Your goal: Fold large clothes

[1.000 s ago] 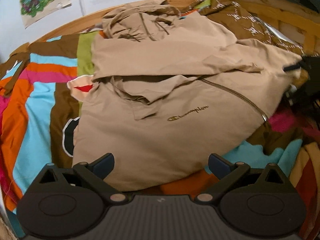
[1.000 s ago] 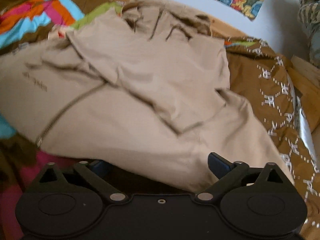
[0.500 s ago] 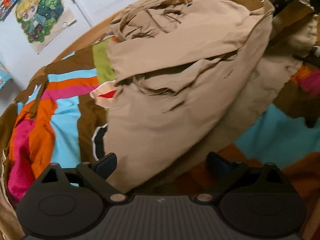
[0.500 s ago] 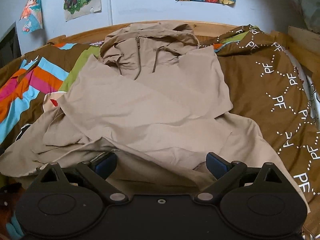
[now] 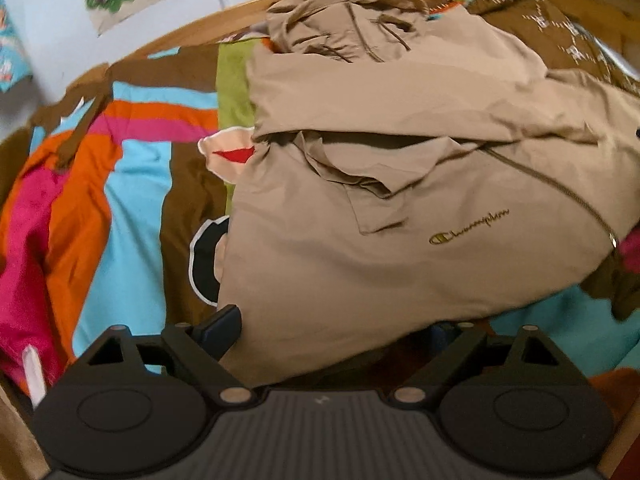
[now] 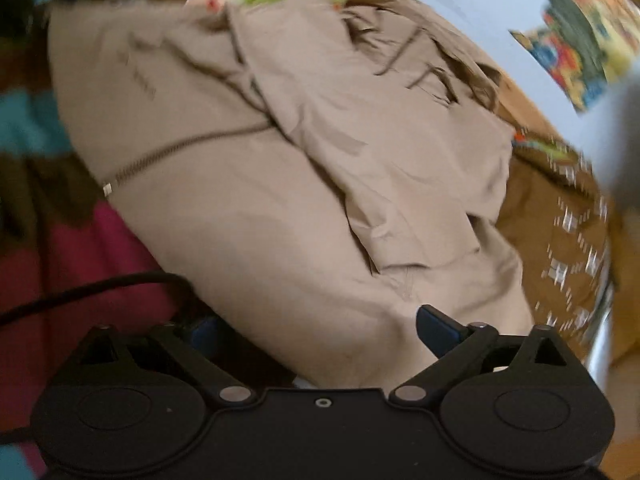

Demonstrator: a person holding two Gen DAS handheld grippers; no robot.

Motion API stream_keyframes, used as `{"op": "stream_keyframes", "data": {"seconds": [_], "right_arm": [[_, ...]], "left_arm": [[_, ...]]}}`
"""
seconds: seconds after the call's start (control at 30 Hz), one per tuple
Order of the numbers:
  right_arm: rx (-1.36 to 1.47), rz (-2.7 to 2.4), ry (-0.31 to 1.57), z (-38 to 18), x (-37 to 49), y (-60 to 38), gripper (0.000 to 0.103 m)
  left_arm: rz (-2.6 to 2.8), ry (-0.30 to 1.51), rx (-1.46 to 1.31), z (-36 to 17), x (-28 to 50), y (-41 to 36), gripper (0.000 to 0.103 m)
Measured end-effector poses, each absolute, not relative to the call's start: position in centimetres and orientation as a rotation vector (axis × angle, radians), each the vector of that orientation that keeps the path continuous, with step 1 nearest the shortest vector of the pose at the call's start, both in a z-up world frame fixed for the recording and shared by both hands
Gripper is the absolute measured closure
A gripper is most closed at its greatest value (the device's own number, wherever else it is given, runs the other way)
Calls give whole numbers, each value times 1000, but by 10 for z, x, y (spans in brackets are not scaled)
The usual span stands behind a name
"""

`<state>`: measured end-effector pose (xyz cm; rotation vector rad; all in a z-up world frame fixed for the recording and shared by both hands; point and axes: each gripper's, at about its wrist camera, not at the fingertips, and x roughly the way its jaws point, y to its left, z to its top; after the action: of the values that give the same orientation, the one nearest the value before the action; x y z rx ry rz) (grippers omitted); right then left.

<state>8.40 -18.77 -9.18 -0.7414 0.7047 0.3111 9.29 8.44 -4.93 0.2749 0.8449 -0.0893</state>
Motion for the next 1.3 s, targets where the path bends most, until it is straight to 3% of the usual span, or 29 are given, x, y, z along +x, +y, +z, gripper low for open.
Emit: {"op": "stream_keyframes", "data": {"seconds": [0.13, 0.2, 0.27, 0.53, 0.73, 0.87, 0.93, 1.0, 1.1, 1.23, 1.27, 1.3], "right_arm": [[-715, 297, 661, -91, 101, -181, 4], [-648, 298, 648, -81, 111, -183, 18], [-521, 295, 653, -62, 124, -189, 25], [-189, 291, 715, -15, 170, -204, 30], [-98, 289, 728, -10, 183, -207, 32], [-67, 293, 731, -11, 183, -212, 33], [-87, 306, 730, -15, 176, -214, 33], [-168, 324, 722, -25, 159, -215, 32], [-482, 341, 690, -56, 121, -206, 28], [-782, 315, 639, -94, 82, -201, 30], [-811, 296, 612, -96, 79, -200, 35], [-826, 283, 597, -95, 78, -199, 51]], "left_arm": [[-112, 847, 254, -49, 91, 86, 10], [-139, 837, 252, -47, 89, 85, 10], [-173, 823, 251, -44, 85, 82, 9], [-244, 769, 403, -52, 71, 54, 5], [-160, 769, 507, -67, 76, 48, 12], [-89, 728, 514, -63, 82, 54, 36], [-76, 711, 477, -59, 84, 60, 57], [-87, 692, 426, -53, 84, 66, 89], [-80, 645, 342, -41, 83, 72, 96], [-69, 597, 256, -27, 85, 77, 99], [-71, 586, 248, -24, 85, 77, 100], [-68, 578, 248, -23, 86, 77, 100]]}}
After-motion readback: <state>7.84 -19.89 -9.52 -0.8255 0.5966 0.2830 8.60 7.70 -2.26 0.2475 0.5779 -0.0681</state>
